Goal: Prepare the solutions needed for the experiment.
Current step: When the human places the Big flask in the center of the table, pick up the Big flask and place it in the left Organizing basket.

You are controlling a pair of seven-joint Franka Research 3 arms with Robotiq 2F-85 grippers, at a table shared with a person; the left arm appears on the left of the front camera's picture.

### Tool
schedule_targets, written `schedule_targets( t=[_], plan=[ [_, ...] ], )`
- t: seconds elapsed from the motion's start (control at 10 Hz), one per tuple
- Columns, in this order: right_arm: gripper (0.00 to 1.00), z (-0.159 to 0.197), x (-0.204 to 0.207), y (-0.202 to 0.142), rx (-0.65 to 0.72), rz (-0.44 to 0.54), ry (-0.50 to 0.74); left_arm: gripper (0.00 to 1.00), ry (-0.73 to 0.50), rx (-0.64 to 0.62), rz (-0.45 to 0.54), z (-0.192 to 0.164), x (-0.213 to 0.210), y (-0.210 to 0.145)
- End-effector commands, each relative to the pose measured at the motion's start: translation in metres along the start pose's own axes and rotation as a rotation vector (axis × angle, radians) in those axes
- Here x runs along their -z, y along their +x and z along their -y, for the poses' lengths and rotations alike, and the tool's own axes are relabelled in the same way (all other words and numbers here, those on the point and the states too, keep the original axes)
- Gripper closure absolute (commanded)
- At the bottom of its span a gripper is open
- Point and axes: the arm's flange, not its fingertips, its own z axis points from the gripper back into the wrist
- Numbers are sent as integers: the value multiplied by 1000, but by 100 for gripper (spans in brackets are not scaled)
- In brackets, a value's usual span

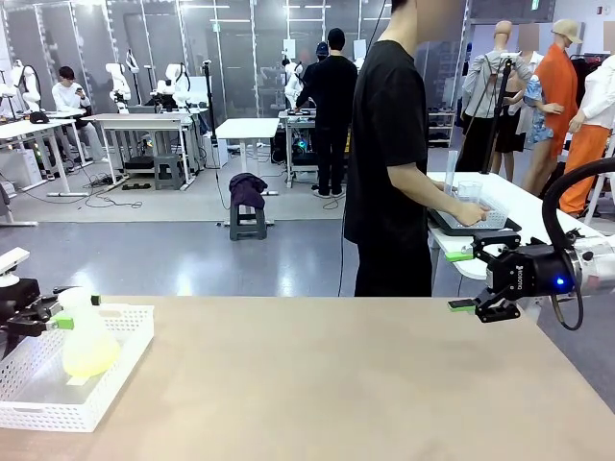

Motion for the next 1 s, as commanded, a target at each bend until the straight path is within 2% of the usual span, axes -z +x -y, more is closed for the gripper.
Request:
schedule_targets(
  t=[0.0,0.7,0.9],
  plan=[
    [8,-1,-1,-2,-3,-5,-5,0,-3,5,-1,-1,1,1],
    [8,-1,-1,-2,-3,-5,-5,0,0,0,0,0,0,0],
    [8,-1,-1,-2,-3,-5,-5,0,21,10,-32,2,-21,6]
  ],
)
